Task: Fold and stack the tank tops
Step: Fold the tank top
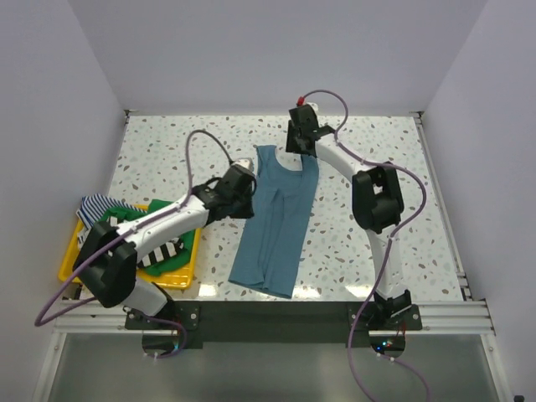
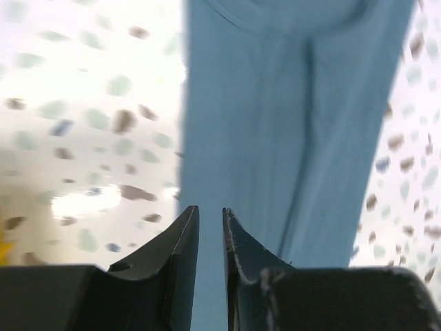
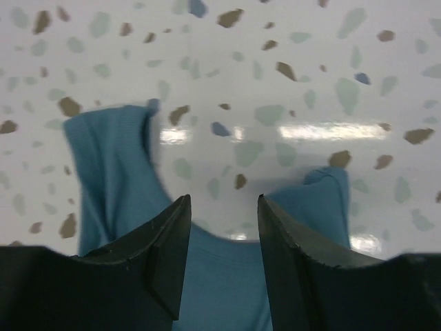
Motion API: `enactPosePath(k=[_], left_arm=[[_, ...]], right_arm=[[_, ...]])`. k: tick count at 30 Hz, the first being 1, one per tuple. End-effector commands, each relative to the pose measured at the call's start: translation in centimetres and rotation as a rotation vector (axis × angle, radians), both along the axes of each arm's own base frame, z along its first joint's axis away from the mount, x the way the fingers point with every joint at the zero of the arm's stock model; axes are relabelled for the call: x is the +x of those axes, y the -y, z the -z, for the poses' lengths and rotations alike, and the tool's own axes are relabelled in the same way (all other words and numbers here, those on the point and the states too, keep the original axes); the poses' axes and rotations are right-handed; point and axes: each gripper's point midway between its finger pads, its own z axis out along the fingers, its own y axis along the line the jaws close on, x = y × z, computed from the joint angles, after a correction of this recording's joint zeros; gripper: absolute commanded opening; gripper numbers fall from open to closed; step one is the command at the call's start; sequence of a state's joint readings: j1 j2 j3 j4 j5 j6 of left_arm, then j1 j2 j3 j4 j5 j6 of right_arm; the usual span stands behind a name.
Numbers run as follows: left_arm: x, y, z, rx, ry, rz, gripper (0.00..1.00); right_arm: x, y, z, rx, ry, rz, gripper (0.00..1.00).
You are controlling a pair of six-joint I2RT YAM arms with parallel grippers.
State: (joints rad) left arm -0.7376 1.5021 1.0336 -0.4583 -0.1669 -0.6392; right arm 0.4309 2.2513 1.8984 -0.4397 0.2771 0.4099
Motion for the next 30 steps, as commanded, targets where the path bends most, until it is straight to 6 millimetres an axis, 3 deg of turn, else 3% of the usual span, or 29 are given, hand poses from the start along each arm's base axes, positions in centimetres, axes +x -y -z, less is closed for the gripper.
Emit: enactPosePath(k=[1,3,6,10,12,13,15,16,24,30], left_arm=[[2.6,-4.4,-1.7,-0.054,0.039,-0.191,0.25],[4.2,-6.1,-1.2,-0.109,0.010,-0.256,0.25],[5.5,-6.6,-0.4,-0.150,-0.029,-0.263,0.24],[5.5,-6.2,0.7,-0.159,-0.051,-0.250,0.23],[5.4,-6.1,1.2,-0.163,-0.059,-0.248,0.22],[4.9,-5.7,1.7,-0.178,-0.080,-0.230,0.22],[4.5,-5.5,2.0,-0.191,-0.089,-0.220,0.21],[4.1,-5.4,2.4,-0.198,-0.098,-0.214,0.20],[0.9,-3.1,3.7,-0.210,-0.146,-0.099,0.20],[-1.8,-2.3,5.6,-0.185,-0.188,-0.063,0.20]], right_arm=[[1.8,-7.2,-4.1,0.182,0.145,-0.143,0.47],[2.1,-8.5,-4.3,0.211,0.171,-0.158,0.47],[2.4,-10.4,-3.7,0.231,0.188,-0.183,0.48],[2.7,-12.6,-3.6,0.206,0.216,-0.214,0.48],[2.6,-13.0,-2.3,0.165,0.197,-0.215,0.47],[2.8,-13.5,-2.8,0.158,0.215,-0.215,0.47],[2.7,-13.5,-1.2,0.126,0.190,-0.205,0.47],[3.0,-13.7,-1.5,0.123,0.202,-0.195,0.47],[3.5,-14.2,1.4,0.070,0.180,-0.168,0.48],[4.3,-13.7,1.4,0.034,0.197,-0.135,0.47]])
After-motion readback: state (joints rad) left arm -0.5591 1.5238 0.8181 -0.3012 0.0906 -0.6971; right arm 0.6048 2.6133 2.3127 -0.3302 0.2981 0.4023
